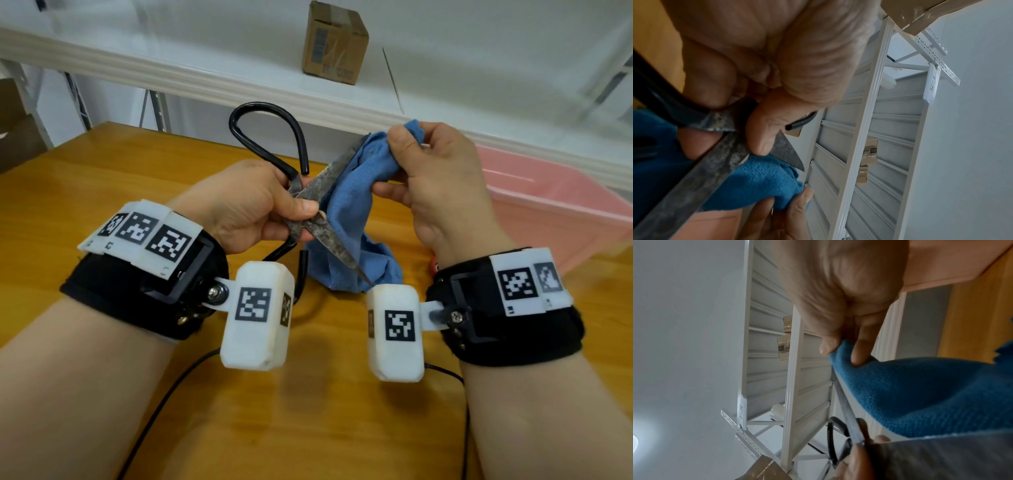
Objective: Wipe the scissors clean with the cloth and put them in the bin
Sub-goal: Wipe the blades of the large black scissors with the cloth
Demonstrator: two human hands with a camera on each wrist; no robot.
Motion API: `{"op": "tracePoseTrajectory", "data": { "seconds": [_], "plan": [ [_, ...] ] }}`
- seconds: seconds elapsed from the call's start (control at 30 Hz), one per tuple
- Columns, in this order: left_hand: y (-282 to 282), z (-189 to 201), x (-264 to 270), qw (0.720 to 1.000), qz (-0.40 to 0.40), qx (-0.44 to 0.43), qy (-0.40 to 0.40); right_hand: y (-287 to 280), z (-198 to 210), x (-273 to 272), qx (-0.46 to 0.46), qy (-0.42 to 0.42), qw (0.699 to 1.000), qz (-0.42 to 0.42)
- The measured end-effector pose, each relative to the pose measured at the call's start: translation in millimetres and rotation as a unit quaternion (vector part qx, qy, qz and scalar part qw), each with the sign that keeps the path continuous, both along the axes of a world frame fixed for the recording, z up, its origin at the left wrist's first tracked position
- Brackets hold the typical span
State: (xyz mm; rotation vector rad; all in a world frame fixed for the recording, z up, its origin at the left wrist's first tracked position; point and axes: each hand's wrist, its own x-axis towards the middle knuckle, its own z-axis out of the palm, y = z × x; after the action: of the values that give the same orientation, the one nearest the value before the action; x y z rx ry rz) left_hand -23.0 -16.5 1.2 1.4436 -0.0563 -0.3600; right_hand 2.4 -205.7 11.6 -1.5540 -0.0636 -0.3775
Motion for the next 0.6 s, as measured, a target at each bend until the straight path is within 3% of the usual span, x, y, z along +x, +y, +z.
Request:
{"op": "tracePoseTrajectory", "data": {
  "seconds": [0.17,0.37,0.6],
  "plan": [
    [-1.1,-0.6,-0.6,1.000,-0.004,0.013,-0.003,2.6,-1.1,0.4,0.022,-0.013,0.999,0.021],
    [-4.7,-4.0,-0.3,0.999,-0.007,0.044,-0.005,9.6,-7.6,-0.4,-0.103,-0.047,0.993,0.025],
    [-3.7,-3.3,-0.1,0.999,-0.018,0.049,-0.002,2.8,-5.0,-5.3,-0.120,-0.038,0.991,0.050]
  ]
}}
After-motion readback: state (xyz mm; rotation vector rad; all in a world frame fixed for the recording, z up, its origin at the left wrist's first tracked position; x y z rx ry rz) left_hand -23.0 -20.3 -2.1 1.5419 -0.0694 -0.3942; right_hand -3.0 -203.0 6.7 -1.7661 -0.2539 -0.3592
